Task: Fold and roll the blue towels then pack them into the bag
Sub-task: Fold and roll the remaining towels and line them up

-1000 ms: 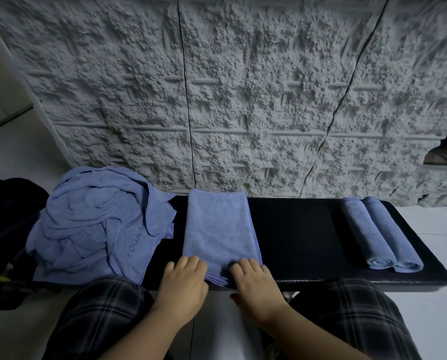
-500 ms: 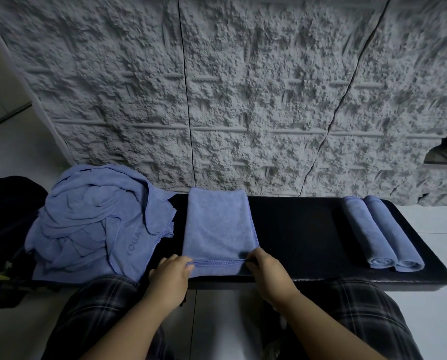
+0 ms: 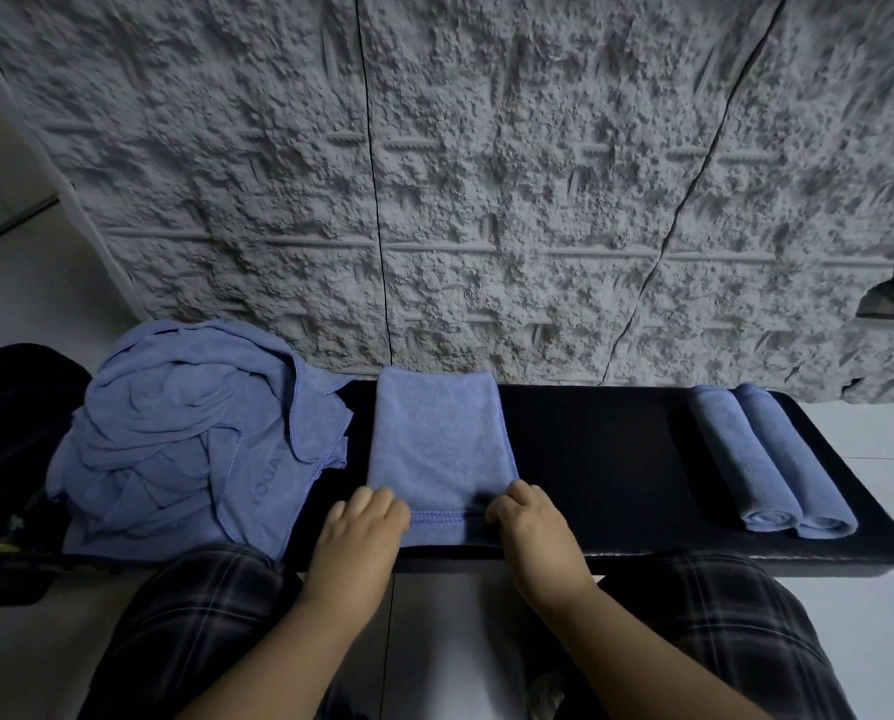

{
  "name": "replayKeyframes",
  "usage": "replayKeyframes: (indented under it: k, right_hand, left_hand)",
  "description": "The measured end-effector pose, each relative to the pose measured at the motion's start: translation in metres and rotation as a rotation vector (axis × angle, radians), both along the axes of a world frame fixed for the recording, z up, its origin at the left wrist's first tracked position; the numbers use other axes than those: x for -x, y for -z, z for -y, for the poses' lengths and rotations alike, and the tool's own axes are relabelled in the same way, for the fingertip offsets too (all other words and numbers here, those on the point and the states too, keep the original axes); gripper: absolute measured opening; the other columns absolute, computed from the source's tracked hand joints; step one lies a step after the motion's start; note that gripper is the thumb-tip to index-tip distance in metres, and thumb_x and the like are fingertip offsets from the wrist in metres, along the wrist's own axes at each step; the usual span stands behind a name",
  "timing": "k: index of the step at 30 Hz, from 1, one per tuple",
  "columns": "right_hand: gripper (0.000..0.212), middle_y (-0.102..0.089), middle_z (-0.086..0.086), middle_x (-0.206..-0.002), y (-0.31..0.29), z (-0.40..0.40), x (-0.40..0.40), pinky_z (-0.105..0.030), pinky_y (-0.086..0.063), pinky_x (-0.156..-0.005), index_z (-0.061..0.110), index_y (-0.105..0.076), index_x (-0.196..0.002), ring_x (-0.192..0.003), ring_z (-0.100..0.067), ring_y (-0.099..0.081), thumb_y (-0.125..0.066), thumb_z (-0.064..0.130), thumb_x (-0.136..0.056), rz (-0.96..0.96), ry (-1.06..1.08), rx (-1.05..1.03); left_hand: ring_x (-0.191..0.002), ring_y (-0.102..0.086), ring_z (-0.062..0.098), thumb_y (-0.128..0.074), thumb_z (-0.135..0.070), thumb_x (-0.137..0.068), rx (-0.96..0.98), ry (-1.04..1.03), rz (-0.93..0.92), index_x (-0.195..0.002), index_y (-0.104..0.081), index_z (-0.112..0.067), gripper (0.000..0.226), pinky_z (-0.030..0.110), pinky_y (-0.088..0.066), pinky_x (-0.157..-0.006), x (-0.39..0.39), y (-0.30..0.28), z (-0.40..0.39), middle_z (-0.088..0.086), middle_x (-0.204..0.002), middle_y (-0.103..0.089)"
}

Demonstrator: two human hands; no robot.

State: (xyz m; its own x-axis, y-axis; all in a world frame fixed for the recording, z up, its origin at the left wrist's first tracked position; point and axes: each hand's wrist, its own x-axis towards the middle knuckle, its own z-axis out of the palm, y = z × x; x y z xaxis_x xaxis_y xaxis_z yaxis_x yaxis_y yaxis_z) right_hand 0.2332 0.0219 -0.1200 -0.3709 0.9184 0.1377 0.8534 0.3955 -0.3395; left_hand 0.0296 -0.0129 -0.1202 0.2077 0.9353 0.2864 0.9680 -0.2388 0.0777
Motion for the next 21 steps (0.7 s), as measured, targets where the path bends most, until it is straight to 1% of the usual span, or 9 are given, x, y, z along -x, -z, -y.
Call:
replayKeyframes:
  k: [3,6,8,10,12,14,17,19,21]
  right_hand:
    - [0.017,-0.056,-0.004,-0.092,0.007,-0.002,-0.001,-0.027,-0.04,-0.066,0.01,-0.066,-0.087,-0.082,-0.023,-0.052,-0.051,0.004,-0.083,-0.014,-0.021,0.018]
    - [0.037,-0.054,-0.001,-0.093,0.003,0.002,0.002,-0.026,-0.039,-0.07,0.01,-0.062,-0.091,-0.082,-0.018,-0.047,-0.033,0.032,-0.083,-0.049,-0.026,0.056]
    - [0.046,-0.053,-0.001,-0.097,0.001,0.003,0.001,-0.027,-0.04,-0.072,0.011,-0.059,-0.096,-0.085,-0.019,-0.047,-0.032,0.045,-0.079,-0.018,-0.043,0.064]
    - [0.04,-0.055,-0.002,-0.101,0.002,0.003,-0.001,-0.029,-0.042,-0.073,0.011,-0.058,-0.102,-0.087,-0.021,-0.05,-0.042,0.042,-0.082,0.009,-0.064,0.044]
    - [0.027,-0.054,-0.003,-0.107,0.002,0.002,-0.002,-0.03,-0.041,-0.075,0.011,-0.057,-0.108,-0.091,-0.023,-0.05,-0.052,0.027,-0.088,0.042,-0.065,0.053]
    - [0.019,-0.055,-0.004,-0.106,0.003,0.002,-0.001,-0.03,-0.043,-0.073,0.012,-0.059,-0.106,-0.09,-0.023,-0.052,-0.056,0.016,-0.088,0.039,-0.076,0.027]
    - [0.013,-0.057,-0.001,-0.101,0.002,-0.002,0.0,-0.031,-0.045,-0.072,0.015,-0.063,-0.1,-0.087,-0.022,-0.052,-0.058,0.013,-0.088,0.046,-0.05,0.041]
    - [0.012,-0.057,0.003,-0.094,0.001,-0.004,0.0,-0.029,-0.046,-0.066,0.019,-0.064,-0.093,-0.081,-0.02,-0.053,-0.066,0.013,-0.082,0.055,-0.037,0.03]
    - [0.014,-0.055,0.004,-0.102,-0.002,-0.003,-0.001,-0.03,-0.043,-0.075,0.021,-0.063,-0.102,-0.091,-0.02,-0.051,-0.057,0.017,-0.089,0.085,-0.036,0.026]
  left_hand:
    - [-0.069,-0.046,0.018,-0.076,-0.001,-0.038,0.03,-0.036,0.062,-0.072,-0.052,-0.02,0.045,0.031,-0.046,-0.051,0.001,0.011,0.003,-0.004,-0.072,-0.051]
    - [-0.076,-0.042,0.014,-0.085,-0.016,-0.044,0.051,-0.045,0.118,-0.081,-0.048,-0.023,0.052,0.03,-0.045,-0.054,0.004,0.016,0.005,-0.006,-0.081,-0.052]
    - [-0.074,-0.049,0.015,-0.09,-0.02,-0.045,0.083,-0.047,0.118,-0.083,-0.047,-0.024,0.057,0.029,-0.045,-0.053,0.006,0.016,0.004,-0.006,-0.082,-0.052]
    - [-0.071,-0.052,0.014,-0.091,-0.015,-0.044,0.107,-0.055,0.108,-0.083,-0.047,-0.025,0.06,0.028,-0.044,-0.052,0.006,0.015,0.003,-0.007,-0.082,-0.052]
    - [-0.071,-0.051,0.012,-0.089,-0.006,-0.037,0.117,-0.076,0.092,-0.084,-0.046,-0.026,0.067,0.025,-0.042,-0.052,0.006,0.013,0.002,-0.009,-0.083,-0.051]
    - [-0.069,-0.052,0.013,-0.088,-0.003,-0.036,0.126,-0.098,0.09,-0.082,-0.047,-0.026,0.066,0.024,-0.039,-0.051,0.006,0.011,0.001,-0.009,-0.081,-0.051]
    - [-0.064,-0.055,0.015,-0.087,-0.005,-0.052,0.111,-0.116,0.142,-0.077,-0.054,-0.023,0.045,0.024,-0.036,-0.047,0.008,0.008,-0.002,-0.009,-0.078,-0.053]
    - [-0.064,-0.056,0.016,-0.084,-0.003,-0.058,0.12,-0.123,0.183,-0.075,-0.057,-0.022,0.037,0.024,-0.033,-0.048,0.011,0.01,-0.005,-0.008,-0.077,-0.054]
    - [-0.071,-0.056,0.019,-0.076,0.001,-0.07,0.154,-0.144,0.218,-0.08,-0.06,-0.02,0.029,0.026,-0.033,-0.055,0.012,0.01,-0.005,-0.008,-0.081,-0.056]
